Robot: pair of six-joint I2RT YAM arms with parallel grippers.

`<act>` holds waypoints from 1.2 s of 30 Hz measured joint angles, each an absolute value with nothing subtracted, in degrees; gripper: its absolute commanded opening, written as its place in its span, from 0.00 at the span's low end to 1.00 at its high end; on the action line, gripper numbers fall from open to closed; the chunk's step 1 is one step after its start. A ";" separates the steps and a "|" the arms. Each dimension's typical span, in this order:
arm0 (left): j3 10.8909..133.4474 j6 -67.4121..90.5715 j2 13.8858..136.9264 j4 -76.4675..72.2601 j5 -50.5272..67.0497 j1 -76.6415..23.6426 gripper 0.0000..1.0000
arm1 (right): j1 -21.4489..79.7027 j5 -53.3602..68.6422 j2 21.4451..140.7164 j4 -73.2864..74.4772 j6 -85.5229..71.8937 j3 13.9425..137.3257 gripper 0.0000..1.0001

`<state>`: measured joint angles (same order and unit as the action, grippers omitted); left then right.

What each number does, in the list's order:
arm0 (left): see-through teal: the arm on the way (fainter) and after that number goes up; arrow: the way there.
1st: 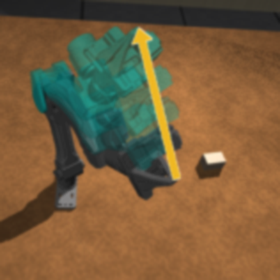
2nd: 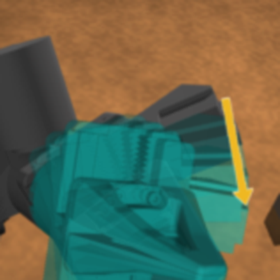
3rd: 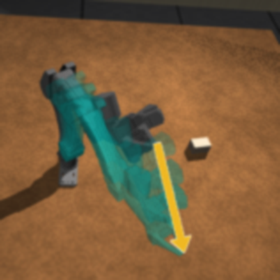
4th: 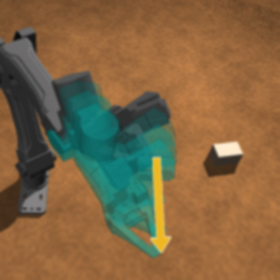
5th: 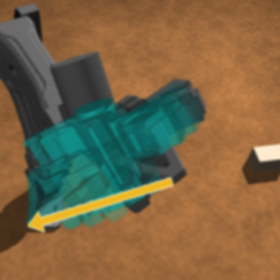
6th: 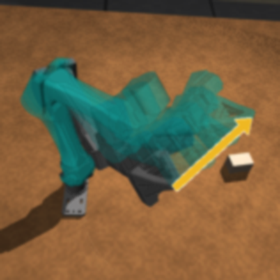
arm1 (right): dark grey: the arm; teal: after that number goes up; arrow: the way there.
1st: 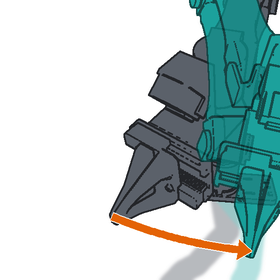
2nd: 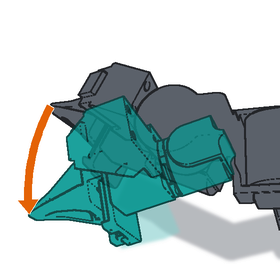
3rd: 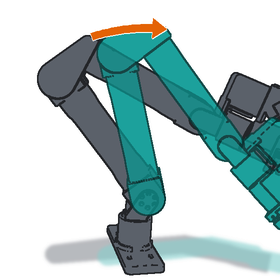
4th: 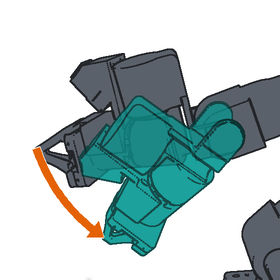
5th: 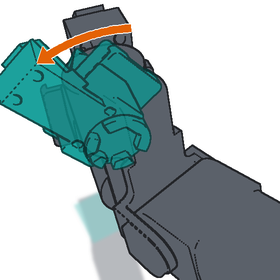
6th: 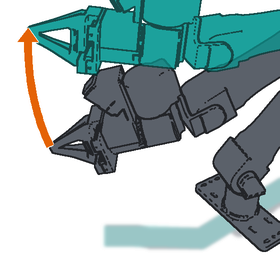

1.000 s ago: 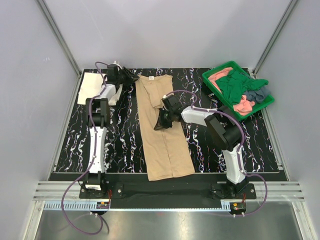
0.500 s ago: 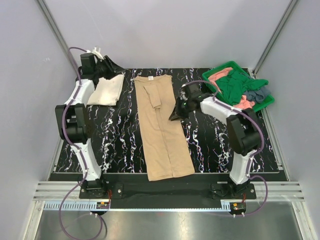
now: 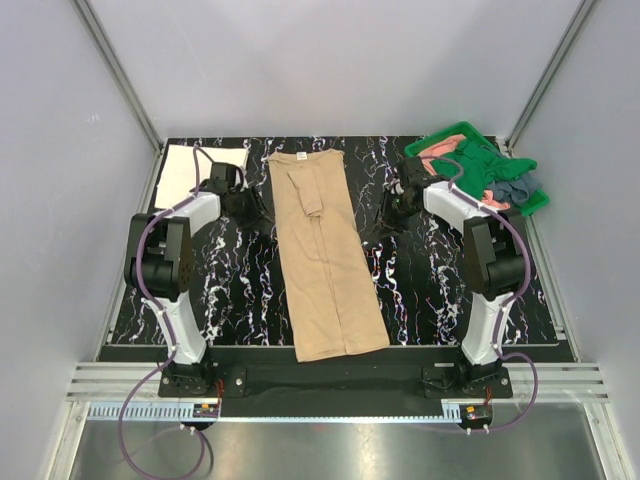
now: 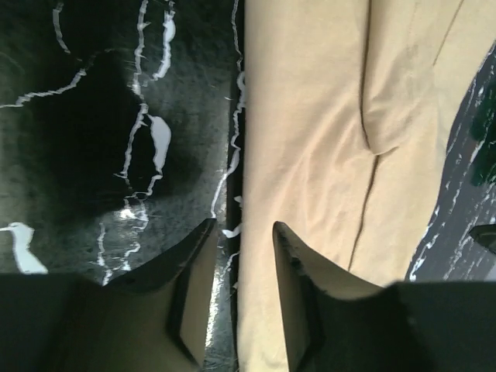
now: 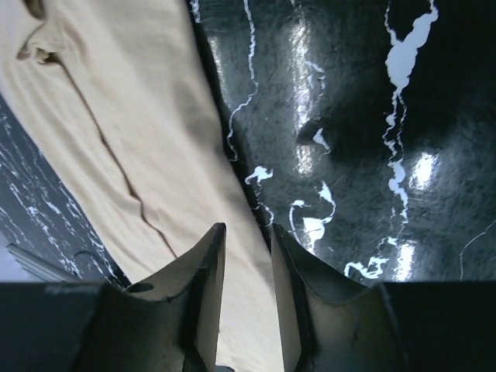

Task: Fold and stack the t-shirts
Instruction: Fold the tshirt

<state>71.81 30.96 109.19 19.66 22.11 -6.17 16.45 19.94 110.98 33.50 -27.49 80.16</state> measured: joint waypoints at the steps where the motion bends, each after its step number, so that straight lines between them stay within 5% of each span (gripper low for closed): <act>1: 71.92 30.83 109.23 19.75 21.82 -6.07 0.41 | 16.25 19.97 111.85 33.78 -26.98 80.71 0.38; 12: 84.27 30.02 121.60 18.98 23.49 -7.14 0.40 | 16.23 20.38 114.30 35.16 -24.36 83.15 0.38; 16: 88.20 29.95 124.97 18.37 23.88 -7.51 0.14 | 16.23 20.03 114.56 35.18 -24.32 84.93 0.38; 21: 96.92 29.54 130.74 19.53 24.27 -7.64 0.01 | 16.23 20.01 115.68 34.68 -24.43 86.89 0.38; 24: 105.54 29.39 136.14 20.32 24.40 -7.68 0.05 | 16.23 20.01 116.27 34.26 -24.93 87.00 0.39; 30: 110.15 28.32 138.15 22.52 23.79 -7.55 0.42 | 16.23 19.97 115.44 32.53 -26.20 82.98 0.40; 36: 99.50 25.17 127.79 27.97 18.92 -7.44 0.38 | 16.27 18.98 108.05 32.77 -28.53 69.49 0.49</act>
